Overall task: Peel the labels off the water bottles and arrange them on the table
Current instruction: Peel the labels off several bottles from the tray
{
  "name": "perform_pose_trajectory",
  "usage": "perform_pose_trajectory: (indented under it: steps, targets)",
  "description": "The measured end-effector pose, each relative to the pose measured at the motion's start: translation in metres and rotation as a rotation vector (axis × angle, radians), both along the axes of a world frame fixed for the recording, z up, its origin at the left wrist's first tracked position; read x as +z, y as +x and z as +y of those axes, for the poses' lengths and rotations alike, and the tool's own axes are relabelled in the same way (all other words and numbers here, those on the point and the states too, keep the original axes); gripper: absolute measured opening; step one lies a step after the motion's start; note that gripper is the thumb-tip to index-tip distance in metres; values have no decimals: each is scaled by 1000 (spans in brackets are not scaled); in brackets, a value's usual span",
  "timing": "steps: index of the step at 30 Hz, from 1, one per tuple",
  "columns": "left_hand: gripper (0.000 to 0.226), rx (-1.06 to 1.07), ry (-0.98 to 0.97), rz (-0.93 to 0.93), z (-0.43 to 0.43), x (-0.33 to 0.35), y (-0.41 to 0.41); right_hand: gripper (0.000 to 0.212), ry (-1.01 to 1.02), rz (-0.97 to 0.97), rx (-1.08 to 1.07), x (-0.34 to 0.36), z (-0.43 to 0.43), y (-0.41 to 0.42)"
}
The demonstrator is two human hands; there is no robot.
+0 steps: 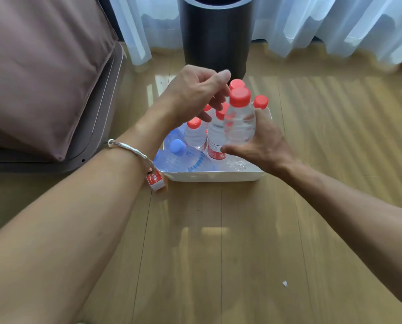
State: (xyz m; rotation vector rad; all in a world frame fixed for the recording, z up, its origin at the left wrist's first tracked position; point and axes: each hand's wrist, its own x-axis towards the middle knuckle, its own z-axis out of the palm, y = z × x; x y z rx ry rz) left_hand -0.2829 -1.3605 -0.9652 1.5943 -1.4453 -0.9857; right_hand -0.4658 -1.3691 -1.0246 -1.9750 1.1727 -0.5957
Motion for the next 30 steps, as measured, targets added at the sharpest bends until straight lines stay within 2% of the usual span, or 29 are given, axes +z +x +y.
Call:
perform_pose_trajectory:
  steps: [3, 7, 9, 12, 16, 19, 25, 30]
  targets:
    - [28, 13, 35, -93, 1, -9, 3, 57, 29, -26, -28, -16, 2, -4]
    - [17, 112, 64, -281, 3, -23, 8, 65, 72, -3, -14, -31, 0, -1]
    - [23, 110, 119, -370, 7, -28, 7, 59, 101, -7, -17, -34, 3, -1]
    - [37, 65, 189, -404, 11, -36, 6, 49, 133, 12, -79, -33, 4, 2]
    - [59, -2, 209, -457, 10, -40, -2, 32, 120, 56, -123, -22, -4, 9]
    - [64, -47, 192, -475, 8, -43, -14, 24, 101, 91, -91, -18, -5, 9]
    - [30, 95, 169, -525, -2, -50, -25, 23, 70, 66, -88, -3, -9, 9]
    - [29, 138, 50, -444, -7, -25, -11, 26, 135, -36, -178, 12, -23, 4]
